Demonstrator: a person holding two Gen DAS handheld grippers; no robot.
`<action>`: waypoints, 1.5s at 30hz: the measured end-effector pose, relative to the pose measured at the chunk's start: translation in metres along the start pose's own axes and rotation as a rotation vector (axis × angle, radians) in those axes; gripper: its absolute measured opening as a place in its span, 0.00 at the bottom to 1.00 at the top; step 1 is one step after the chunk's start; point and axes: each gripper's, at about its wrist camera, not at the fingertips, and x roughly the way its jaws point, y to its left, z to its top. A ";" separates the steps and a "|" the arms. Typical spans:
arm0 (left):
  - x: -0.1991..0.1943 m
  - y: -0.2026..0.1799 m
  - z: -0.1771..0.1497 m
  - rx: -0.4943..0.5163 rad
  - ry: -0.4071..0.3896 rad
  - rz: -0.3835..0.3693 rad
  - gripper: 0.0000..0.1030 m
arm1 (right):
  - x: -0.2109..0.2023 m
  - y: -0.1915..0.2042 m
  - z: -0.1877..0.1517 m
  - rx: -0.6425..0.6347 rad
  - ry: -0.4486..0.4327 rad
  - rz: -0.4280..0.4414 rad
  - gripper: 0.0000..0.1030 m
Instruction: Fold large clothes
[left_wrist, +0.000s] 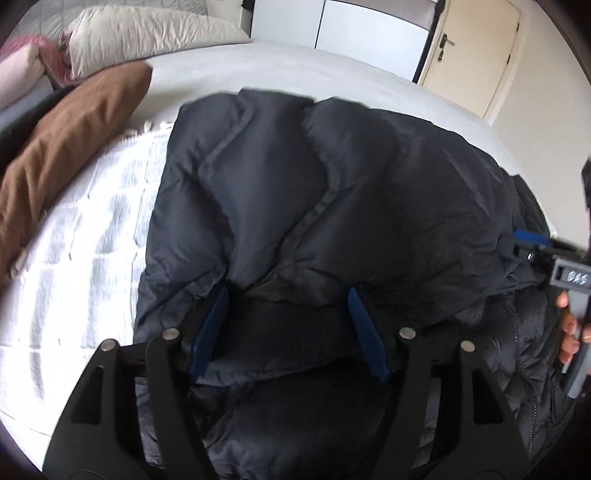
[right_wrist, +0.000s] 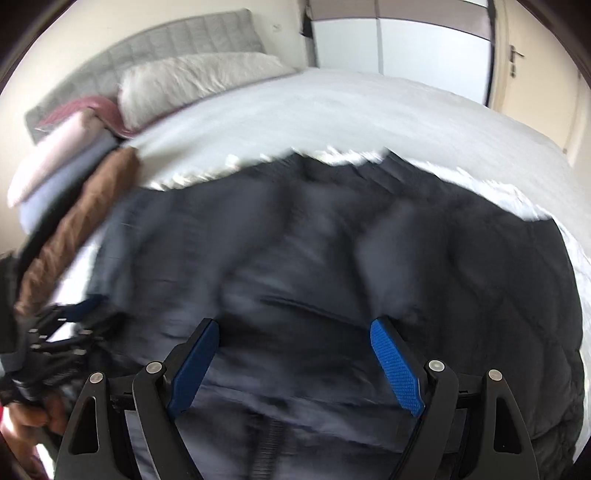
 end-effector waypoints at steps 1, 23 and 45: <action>0.000 0.005 -0.001 -0.030 0.004 -0.013 0.67 | 0.001 -0.016 -0.007 0.023 0.013 0.029 0.81; -0.202 0.032 -0.097 -0.043 0.125 0.040 0.92 | -0.250 -0.186 -0.167 0.236 0.065 0.219 0.86; -0.208 0.063 -0.252 -0.240 0.347 -0.238 0.37 | -0.221 -0.215 -0.315 0.381 0.171 0.293 0.37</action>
